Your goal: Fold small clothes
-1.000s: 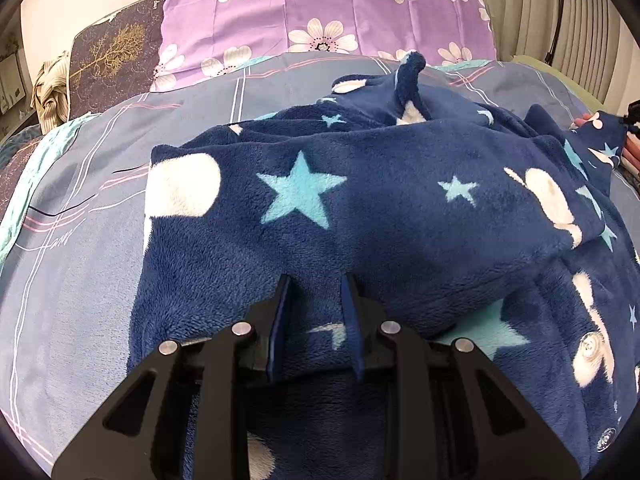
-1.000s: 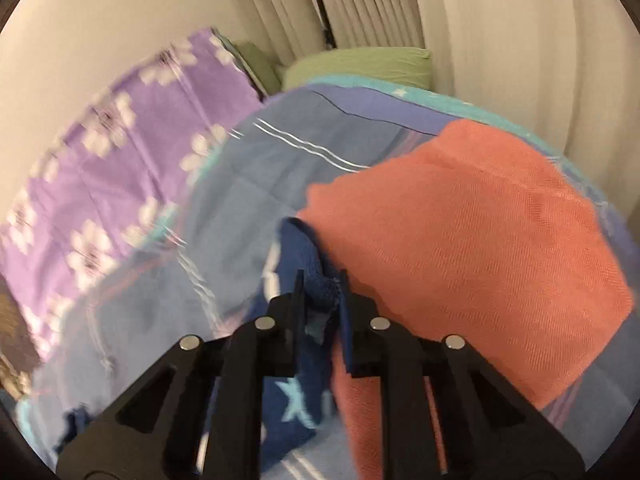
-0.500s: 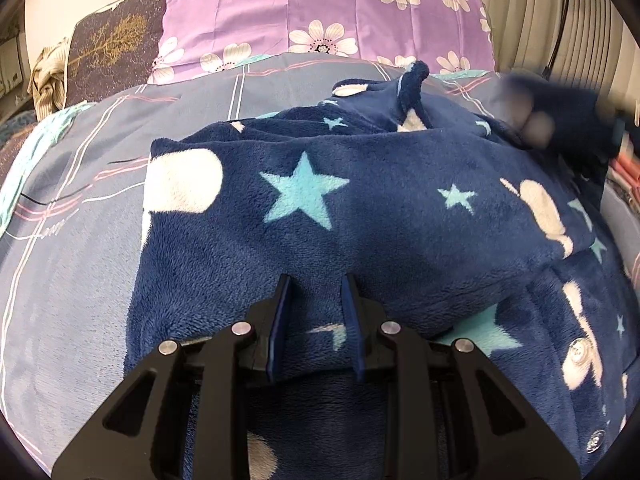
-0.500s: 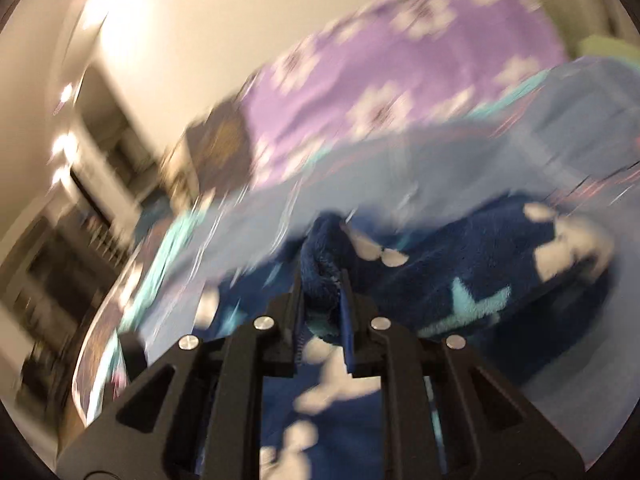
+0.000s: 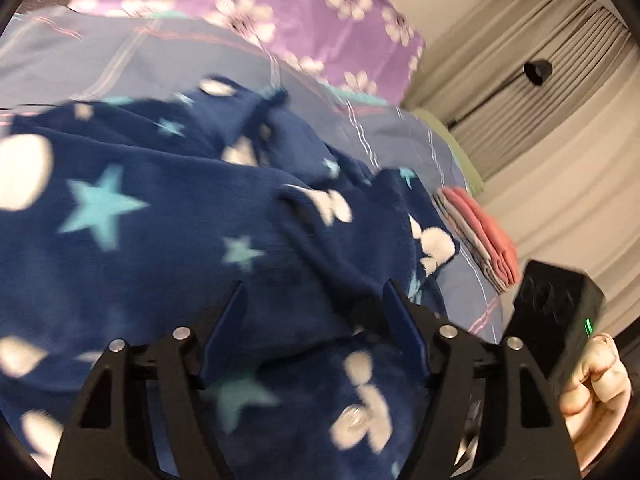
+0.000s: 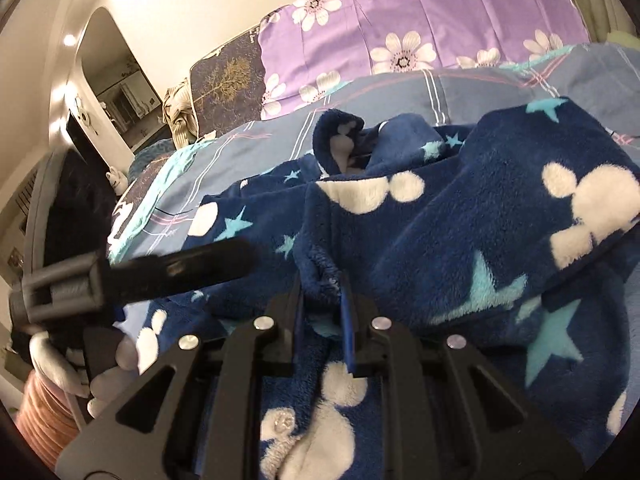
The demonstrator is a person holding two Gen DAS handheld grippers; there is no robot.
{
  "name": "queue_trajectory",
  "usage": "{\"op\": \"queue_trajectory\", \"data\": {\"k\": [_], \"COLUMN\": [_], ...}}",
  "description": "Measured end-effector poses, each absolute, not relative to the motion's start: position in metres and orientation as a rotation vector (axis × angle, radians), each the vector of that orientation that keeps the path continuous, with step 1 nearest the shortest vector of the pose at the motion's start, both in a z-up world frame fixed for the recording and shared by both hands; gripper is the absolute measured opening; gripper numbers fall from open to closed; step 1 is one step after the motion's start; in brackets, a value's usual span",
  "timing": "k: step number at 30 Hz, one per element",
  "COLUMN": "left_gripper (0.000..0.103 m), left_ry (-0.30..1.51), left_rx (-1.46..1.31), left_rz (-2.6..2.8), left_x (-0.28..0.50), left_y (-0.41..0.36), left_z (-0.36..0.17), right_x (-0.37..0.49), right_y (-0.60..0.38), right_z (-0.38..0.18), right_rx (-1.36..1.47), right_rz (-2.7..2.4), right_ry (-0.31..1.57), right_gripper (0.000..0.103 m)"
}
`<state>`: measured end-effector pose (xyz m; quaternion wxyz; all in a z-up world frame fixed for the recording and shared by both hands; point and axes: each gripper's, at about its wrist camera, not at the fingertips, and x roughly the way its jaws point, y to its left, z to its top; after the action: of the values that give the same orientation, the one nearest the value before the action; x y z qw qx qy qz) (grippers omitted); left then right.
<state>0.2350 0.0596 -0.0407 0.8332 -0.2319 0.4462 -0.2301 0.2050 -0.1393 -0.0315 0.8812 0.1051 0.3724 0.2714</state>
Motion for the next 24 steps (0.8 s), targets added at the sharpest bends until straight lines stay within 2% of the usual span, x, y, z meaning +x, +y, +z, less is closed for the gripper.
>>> {"op": "queue_trajectory", "data": {"k": [4,5,6,7,9,14,17,19,21,24], "left_gripper": [0.07,0.053,0.037,0.011,0.01,0.01,0.01,0.01,0.01,0.01], "left_ry": [1.02,1.018,1.007,0.997,0.976,0.794,0.74,0.729,0.726,0.75], "left_rx": [-0.52,-0.508,-0.48,-0.445,-0.467,-0.372,-0.285,-0.231,-0.176,-0.156], "left_rz": [-0.455,-0.436,-0.412,-0.401,-0.431,-0.415,-0.389,-0.354,-0.298,-0.221], "left_x": [0.263,0.268,0.271,0.275,0.28,0.266,0.25,0.237,0.221,0.209], "left_y": [0.036,0.032,0.028,0.024,0.027,0.048,0.063,0.073,0.093,0.126], "left_z": [-0.06,-0.061,-0.061,-0.058,-0.049,0.023,0.057,0.068,0.073,0.065], "right_x": [0.199,0.198,0.198,0.196,0.191,0.191,0.211,0.222,0.225,0.219], "right_y": [-0.136,-0.137,-0.137,-0.139,-0.143,-0.161,-0.19,-0.213,-0.221,-0.21], "right_z": [-0.036,-0.036,-0.036,-0.035,-0.029,-0.033,-0.053,-0.072,-0.077,-0.067], "right_rx": [0.197,0.198,0.202,0.211,0.229,0.292,0.433,0.59,0.647,0.546], "right_rz": [0.572,0.58,0.588,0.599,0.632,0.644,0.443,0.39,0.389,0.364], "right_ry": [0.755,0.747,0.744,0.734,0.702,0.72,0.815,0.886,0.914,0.926], "right_gripper": [0.018,0.019,0.024,0.03,0.04,0.04,0.04,0.014,0.01,0.012]}}
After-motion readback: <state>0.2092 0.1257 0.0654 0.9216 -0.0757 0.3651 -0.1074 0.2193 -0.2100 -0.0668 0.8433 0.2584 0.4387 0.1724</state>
